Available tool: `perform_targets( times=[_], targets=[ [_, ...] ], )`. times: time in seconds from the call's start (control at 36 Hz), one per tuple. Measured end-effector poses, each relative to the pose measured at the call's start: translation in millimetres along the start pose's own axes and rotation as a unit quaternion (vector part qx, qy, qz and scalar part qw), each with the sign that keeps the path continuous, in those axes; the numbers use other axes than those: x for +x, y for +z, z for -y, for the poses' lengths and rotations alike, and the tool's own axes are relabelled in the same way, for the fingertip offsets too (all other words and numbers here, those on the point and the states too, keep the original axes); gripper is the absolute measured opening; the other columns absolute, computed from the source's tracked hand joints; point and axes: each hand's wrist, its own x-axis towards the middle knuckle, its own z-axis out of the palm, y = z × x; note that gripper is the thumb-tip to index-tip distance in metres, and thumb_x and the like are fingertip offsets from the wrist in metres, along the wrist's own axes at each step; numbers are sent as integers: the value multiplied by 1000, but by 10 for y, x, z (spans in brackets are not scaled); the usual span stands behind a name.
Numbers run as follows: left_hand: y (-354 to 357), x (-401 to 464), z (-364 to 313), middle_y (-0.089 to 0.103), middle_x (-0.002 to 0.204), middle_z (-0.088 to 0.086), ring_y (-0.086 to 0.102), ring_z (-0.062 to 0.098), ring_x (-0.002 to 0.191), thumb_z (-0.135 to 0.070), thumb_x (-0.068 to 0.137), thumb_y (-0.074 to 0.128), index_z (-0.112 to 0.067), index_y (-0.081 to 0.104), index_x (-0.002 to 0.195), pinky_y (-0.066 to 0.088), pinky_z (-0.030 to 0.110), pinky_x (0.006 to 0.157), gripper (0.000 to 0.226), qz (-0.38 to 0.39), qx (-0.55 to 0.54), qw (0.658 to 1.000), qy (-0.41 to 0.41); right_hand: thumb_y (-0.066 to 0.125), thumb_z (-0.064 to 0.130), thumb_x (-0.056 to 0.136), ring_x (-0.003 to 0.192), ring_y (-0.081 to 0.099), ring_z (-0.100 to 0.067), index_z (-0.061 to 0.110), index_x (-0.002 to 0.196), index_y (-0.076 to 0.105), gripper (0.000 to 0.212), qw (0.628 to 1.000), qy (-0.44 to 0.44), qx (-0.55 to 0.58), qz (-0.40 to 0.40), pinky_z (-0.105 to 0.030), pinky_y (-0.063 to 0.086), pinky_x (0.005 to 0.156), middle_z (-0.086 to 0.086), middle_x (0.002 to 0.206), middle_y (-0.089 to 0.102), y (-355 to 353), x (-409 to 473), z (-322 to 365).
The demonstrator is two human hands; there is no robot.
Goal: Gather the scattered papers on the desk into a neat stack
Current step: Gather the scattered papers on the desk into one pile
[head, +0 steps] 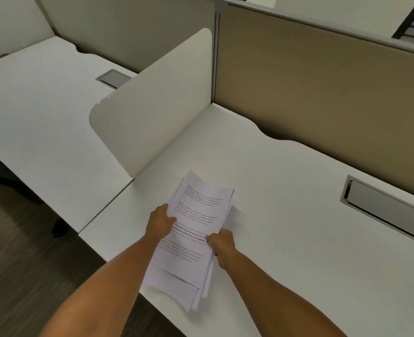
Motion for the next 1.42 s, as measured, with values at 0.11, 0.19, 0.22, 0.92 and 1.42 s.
perform_targets(
  times=[0.11,0.19,0.22,0.92,1.42],
  targets=[
    [69,61,56,65,114,16,64,29,95,-7,91,61,1,59,113,56,36,82,24,-3,10,1000,-7,55,16,87,119,49,-32,19,124,62,38,985,22,-160,-64,-33,43,100,-12,131,50,107,-10,21],
    [112,88,77,61,124,15,59,33,109,-10,92,58,-2,56,124,53,40,90,32,-11,41,999,-12,54,22,88,131,30,-34,21,132,54,44,970,26,-225,-90,-36,36,99,-12,148,25,154,-11,10],
    [124,105,82,58,127,16,54,34,114,-13,92,59,-4,56,127,51,43,93,36,-22,75,997,-16,55,23,89,133,26,-35,19,134,52,46,967,27,-235,-95,-39,36,104,-12,152,18,171,-4,0],
    [90,118,150,62,118,7,60,28,106,-27,85,65,-15,48,120,39,38,91,41,25,99,991,-85,54,-1,85,87,55,-15,15,142,15,71,998,8,-2,-68,-28,48,73,-13,133,49,322,-23,30],
    [52,-328,107,71,108,13,69,28,93,-9,78,77,-4,63,111,59,40,82,37,52,-158,985,-45,61,-12,85,87,66,-26,-1,100,67,19,994,47,100,-5,-36,57,88,-15,104,69,-224,-3,-41]
  ],
)
